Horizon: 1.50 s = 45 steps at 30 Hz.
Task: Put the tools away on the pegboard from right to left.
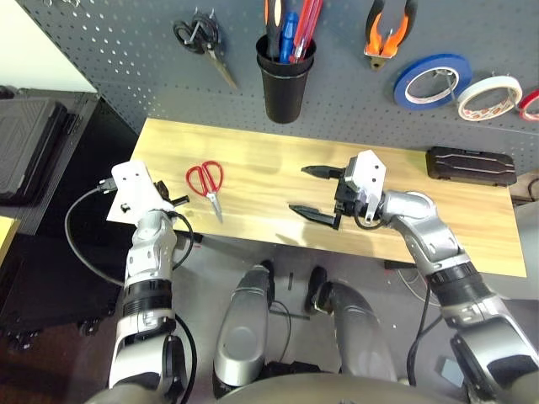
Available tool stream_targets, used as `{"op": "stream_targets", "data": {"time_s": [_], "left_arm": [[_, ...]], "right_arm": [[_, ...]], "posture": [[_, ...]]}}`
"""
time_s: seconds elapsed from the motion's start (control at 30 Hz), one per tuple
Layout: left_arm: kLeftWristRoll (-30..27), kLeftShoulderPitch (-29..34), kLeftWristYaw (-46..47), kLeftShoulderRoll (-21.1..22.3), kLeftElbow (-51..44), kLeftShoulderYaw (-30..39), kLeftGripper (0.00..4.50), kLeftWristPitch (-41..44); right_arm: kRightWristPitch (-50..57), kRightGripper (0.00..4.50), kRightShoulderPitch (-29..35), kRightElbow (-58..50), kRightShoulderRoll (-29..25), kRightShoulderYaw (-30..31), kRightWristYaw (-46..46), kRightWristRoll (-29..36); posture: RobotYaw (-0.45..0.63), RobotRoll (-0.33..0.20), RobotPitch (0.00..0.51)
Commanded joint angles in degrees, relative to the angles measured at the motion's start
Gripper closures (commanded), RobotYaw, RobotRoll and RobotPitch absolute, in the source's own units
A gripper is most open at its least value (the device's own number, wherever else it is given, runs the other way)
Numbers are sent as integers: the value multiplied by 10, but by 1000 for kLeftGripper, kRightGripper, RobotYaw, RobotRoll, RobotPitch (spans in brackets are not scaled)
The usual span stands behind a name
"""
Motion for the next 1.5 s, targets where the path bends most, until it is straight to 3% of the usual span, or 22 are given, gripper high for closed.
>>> {"op": "stream_targets", "data": {"time_s": [0.03,0.13,0.7,0.83,1.1,1.5], "left_arm": [[11,-8,-15,4,56,-13,1259,-19],[13,-25,-24,7,93,-22,73,-27],[33,-108,-11,26,300,-40,31,-68],[28,-114,-27,19,315,-44,1255,-57],[27,-113,-29,9,314,-47,4457,-55],[13,-106,-20,4,271,-35,4490,-64]], "right_arm": [[7,0,29,-24,-11,4,-2,-6],[16,0,47,-46,-13,13,-5,-10],[46,0,66,-88,-16,25,-33,-25],[57,0,71,-101,-23,24,-30,-23],[69,0,70,-105,-40,29,-15,-25],[85,0,54,-87,-52,42,-13,-42]], "posture": [[243,0,285],[225,0,297],[165,0,317],[157,0,317],[158,0,312],[185,0,309]]}}
